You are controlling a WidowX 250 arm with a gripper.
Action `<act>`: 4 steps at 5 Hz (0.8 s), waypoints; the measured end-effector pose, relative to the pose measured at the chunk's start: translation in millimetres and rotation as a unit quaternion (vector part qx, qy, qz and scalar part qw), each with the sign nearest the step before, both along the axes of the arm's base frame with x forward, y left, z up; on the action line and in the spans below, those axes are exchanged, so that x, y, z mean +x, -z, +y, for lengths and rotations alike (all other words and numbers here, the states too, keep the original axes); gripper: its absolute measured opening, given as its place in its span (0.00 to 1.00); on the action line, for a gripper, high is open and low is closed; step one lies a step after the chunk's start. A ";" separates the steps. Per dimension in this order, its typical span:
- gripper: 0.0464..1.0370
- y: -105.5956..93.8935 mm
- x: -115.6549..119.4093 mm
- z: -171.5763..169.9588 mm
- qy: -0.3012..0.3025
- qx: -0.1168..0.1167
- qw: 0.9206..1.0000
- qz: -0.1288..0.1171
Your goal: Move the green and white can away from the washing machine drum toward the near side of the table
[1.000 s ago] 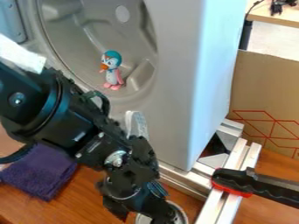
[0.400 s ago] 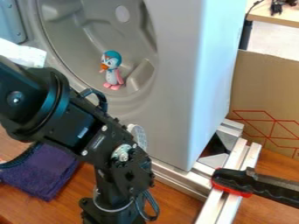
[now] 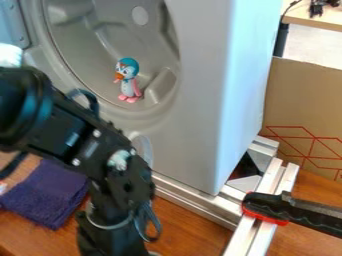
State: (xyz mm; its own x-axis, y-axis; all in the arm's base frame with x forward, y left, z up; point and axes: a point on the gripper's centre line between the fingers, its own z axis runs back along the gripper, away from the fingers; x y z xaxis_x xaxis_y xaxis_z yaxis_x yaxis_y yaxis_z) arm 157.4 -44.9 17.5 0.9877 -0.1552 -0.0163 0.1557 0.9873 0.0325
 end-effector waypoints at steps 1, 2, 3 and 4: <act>0.96 -29.8 7.5 18.8 -0.010 -0.002 0.999 -0.050; 0.96 -63.2 7.1 40.4 -0.033 0.004 0.996 -0.083; 0.96 -81.6 7.3 56.1 -0.045 0.013 0.995 -0.087; 0.96 -84.9 24.3 73.2 -0.015 0.010 0.999 -0.036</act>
